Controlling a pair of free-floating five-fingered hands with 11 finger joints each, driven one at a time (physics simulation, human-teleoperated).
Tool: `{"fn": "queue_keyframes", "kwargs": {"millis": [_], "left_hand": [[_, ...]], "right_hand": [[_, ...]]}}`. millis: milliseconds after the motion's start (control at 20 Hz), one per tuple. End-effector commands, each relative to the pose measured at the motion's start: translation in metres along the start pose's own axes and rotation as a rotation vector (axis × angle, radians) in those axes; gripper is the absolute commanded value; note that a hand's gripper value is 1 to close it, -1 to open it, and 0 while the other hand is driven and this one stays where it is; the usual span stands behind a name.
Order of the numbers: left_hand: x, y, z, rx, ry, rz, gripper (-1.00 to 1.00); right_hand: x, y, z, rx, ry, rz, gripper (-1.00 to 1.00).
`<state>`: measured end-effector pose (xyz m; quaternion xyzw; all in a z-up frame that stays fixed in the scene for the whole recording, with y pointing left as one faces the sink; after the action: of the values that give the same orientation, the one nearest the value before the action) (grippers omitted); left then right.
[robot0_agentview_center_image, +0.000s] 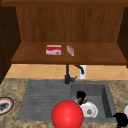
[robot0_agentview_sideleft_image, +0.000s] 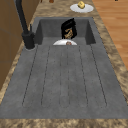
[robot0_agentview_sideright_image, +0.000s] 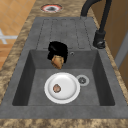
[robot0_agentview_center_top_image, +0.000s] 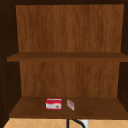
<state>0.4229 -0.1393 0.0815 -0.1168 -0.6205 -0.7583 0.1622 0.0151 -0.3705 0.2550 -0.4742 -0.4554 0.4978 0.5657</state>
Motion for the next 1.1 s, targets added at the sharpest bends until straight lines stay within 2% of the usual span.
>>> {"fn": "queue_keyframes", "kwargs": {"millis": [0, 350, 700, 900, 950, 1050], "left_hand": [[-0.018, -0.02, -0.029, 0.005, 0.013, 0.003, 1.0], [-0.074, -0.054, -0.066, 0.018, 0.022, 0.007, 1.0], [-0.137, -0.092, -0.08, 0.044, -0.015, 0.005, 1.0], [-0.17, -0.114, -0.086, 0.043, -0.022, 0.01, 1.0], [-0.175, -0.113, -0.087, 0.043, -0.022, 0.019, 1.0], [-0.179, -0.108, -0.088, 0.045, -0.02, 0.067, 1.0]], "right_hand": [[0.0, 0.0, 0.0, 0.0, 0.0, 0.0, 0.0], [0.0, 0.0, 0.0, 0.0, 0.0, 0.0, 0.0], [0.0, 0.0, 0.0, 0.0, 0.0, 0.0, 0.0], [0.0, 0.0, 0.0, 0.0, 0.0, 0.0, 0.0], [0.0, 0.0, 0.0, 0.0, 0.0, 0.0, 0.0], [0.0, 0.0, 0.0, 0.0, 0.0, 0.0, 0.0]]}}
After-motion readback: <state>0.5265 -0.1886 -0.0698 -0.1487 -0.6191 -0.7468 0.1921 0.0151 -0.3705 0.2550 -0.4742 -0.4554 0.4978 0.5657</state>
